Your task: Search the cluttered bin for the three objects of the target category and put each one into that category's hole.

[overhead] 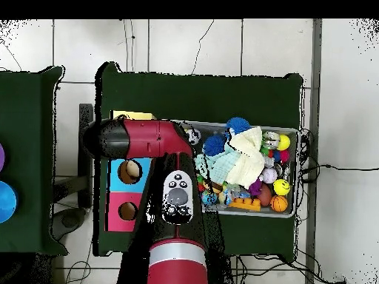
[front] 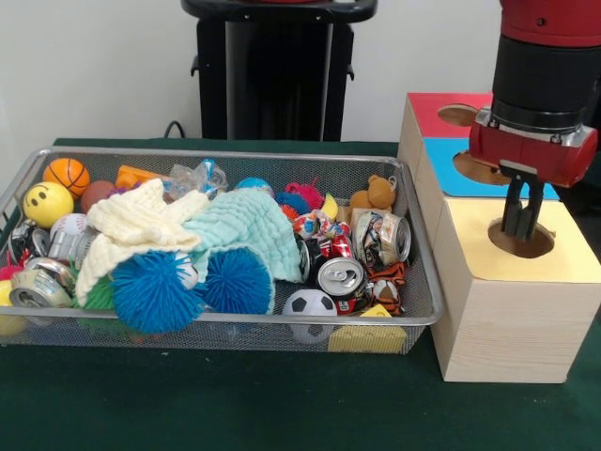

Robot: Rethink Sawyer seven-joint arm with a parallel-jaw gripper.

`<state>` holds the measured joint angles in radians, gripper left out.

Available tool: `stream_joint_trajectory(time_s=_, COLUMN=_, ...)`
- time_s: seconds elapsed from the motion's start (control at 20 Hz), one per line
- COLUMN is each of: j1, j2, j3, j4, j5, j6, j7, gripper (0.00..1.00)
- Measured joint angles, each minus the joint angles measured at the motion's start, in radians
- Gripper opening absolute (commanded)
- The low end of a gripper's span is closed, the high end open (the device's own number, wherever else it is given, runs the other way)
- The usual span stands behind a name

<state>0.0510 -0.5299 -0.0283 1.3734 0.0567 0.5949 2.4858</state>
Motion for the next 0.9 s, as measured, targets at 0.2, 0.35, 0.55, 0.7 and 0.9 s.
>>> stream_joint_trajectory(time_s=0.2, j1=0.0, j2=-0.008, j3=0.0, j4=0.0, j5=0.0, j6=0.0, j7=0.0, gripper=0.0)
stream_joint_trajectory(time_s=0.35, j1=0.0, j2=-0.012, j3=0.0, j4=0.0, j5=-0.001, j6=0.0, j7=0.0, gripper=0.0)
stream_joint_trajectory(time_s=0.55, j1=0.0, j2=-0.023, j3=0.0, j4=0.0, j5=-0.001, j6=0.0, j7=0.0, gripper=0.0)
stream_joint_trajectory(time_s=0.7, j1=-0.001, j2=-0.037, j3=0.0, j4=0.0, j5=-0.001, j6=0.0, j7=0.0, gripper=0.0)
stream_joint_trajectory(time_s=0.9, j1=-0.012, j2=-0.061, j3=0.0, j4=0.0, j5=-0.001, j6=0.0, j7=0.0, gripper=0.0)
